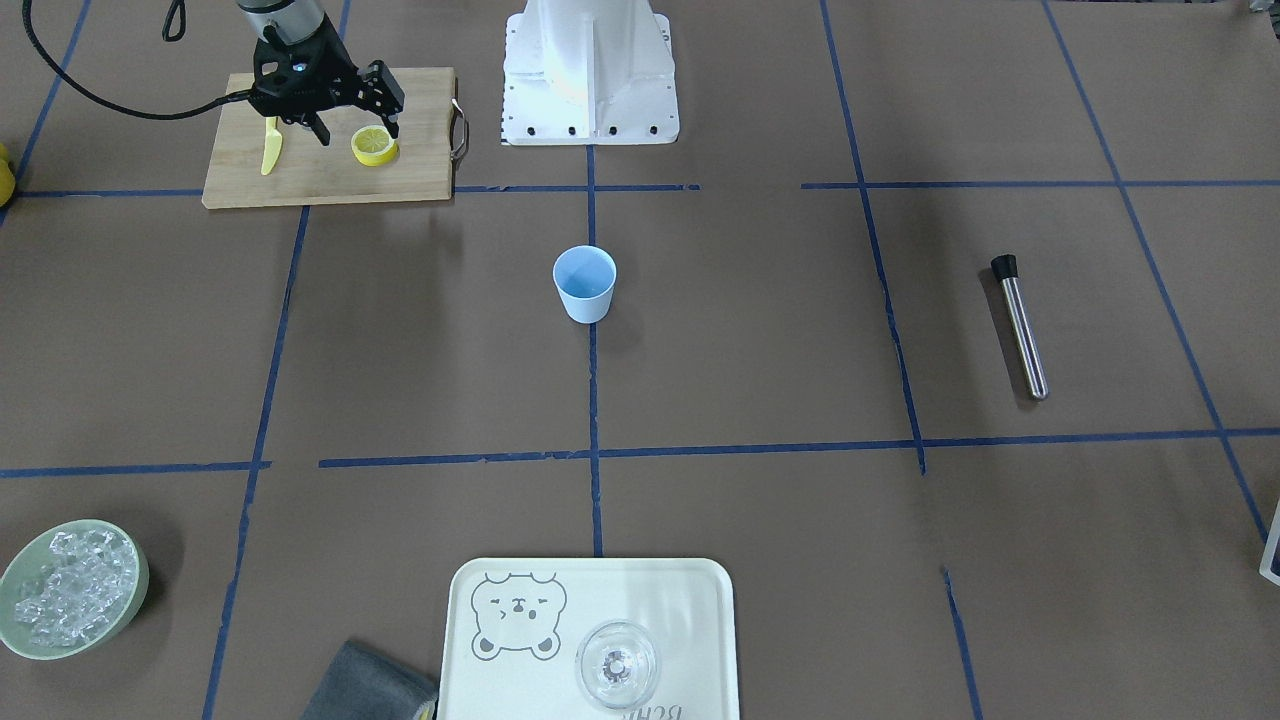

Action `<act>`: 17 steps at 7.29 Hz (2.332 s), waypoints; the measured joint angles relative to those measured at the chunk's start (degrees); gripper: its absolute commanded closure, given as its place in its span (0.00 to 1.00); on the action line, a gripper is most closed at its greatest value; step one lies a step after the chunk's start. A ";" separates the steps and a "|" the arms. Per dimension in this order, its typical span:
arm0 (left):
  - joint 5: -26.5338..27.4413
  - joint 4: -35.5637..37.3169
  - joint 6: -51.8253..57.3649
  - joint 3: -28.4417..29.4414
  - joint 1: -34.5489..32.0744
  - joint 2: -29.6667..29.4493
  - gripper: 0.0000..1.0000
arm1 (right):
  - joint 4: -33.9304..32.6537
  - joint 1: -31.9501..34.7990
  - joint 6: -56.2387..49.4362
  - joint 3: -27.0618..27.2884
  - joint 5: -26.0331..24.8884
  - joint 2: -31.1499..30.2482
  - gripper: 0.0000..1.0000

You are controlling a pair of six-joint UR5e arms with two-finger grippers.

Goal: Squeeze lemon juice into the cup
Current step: 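Move the right gripper down over the lemon slice on the cutting board, then close the right gripper on a lemon slice and lift it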

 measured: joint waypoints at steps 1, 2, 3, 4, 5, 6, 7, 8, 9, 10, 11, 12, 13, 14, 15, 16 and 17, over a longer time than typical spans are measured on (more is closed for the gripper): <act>0.00 -0.10 -0.02 -0.01 0.02 0.08 0.00 | -0.26 -2.30 2.32 -0.24 -2.62 0.08 0.00; 0.00 -0.66 -0.02 0.06 0.03 0.18 0.00 | -0.32 -3.97 4.08 -0.62 -4.52 0.28 0.01; 0.00 -1.59 -0.05 0.18 0.03 0.30 0.00 | -0.36 -4.94 4.86 -0.92 -5.41 0.61 0.01; 0.00 -2.20 -0.06 0.25 0.03 0.39 0.00 | -0.40 -5.34 5.16 -1.33 -5.74 0.94 0.01; 0.00 -2.45 -0.07 0.22 0.03 0.42 0.00 | -0.42 -5.42 5.27 -2.01 -5.79 1.08 0.02; 0.00 -2.54 -0.07 0.14 0.03 0.44 0.00 | -0.43 -5.47 5.30 -2.97 -5.67 1.15 0.02; 0.00 -2.57 -0.07 0.06 0.03 0.44 0.00 | -0.43 -5.48 5.31 -3.81 -5.45 1.22 0.02; 0.00 -2.58 -0.07 -0.02 0.03 0.45 0.00 | -0.43 -5.48 5.31 -4.27 -5.22 1.25 0.03; 0.00 -2.58 -0.05 -0.06 0.03 0.45 0.00 | -0.43 -5.54 5.31 -4.52 -5.14 1.27 0.05; 0.00 -2.58 -0.02 -0.06 0.03 0.45 0.00 | -0.44 -5.63 5.32 -4.74 -5.13 1.30 0.08; 0.00 -2.58 0.01 -0.06 0.03 0.45 0.00 | -0.43 -5.73 5.31 -5.00 -5.16 1.33 0.11; 0.00 -2.58 0.01 -0.04 0.03 0.45 0.00 | -0.43 -5.80 5.31 -5.18 -5.20 1.38 0.15; 0.00 -2.58 0.01 -0.02 0.03 0.45 0.00 | -0.44 -5.84 5.31 -5.27 -5.27 1.40 0.24; 0.00 -2.58 0.02 -0.05 0.03 0.45 0.00 | -0.43 -5.90 5.31 -5.33 -5.35 1.40 0.39; 0.00 -2.77 0.02 -0.07 0.03 0.45 0.00 | -0.43 -5.92 5.32 -5.35 -5.43 1.43 0.52; 0.00 -3.13 0.00 -0.09 0.03 0.45 0.00 | -0.43 -5.85 5.33 -5.34 -5.50 1.45 0.53; 0.00 -3.39 -0.06 -0.11 0.03 0.45 0.00 | -0.43 -5.78 5.37 -5.25 -5.53 1.45 0.53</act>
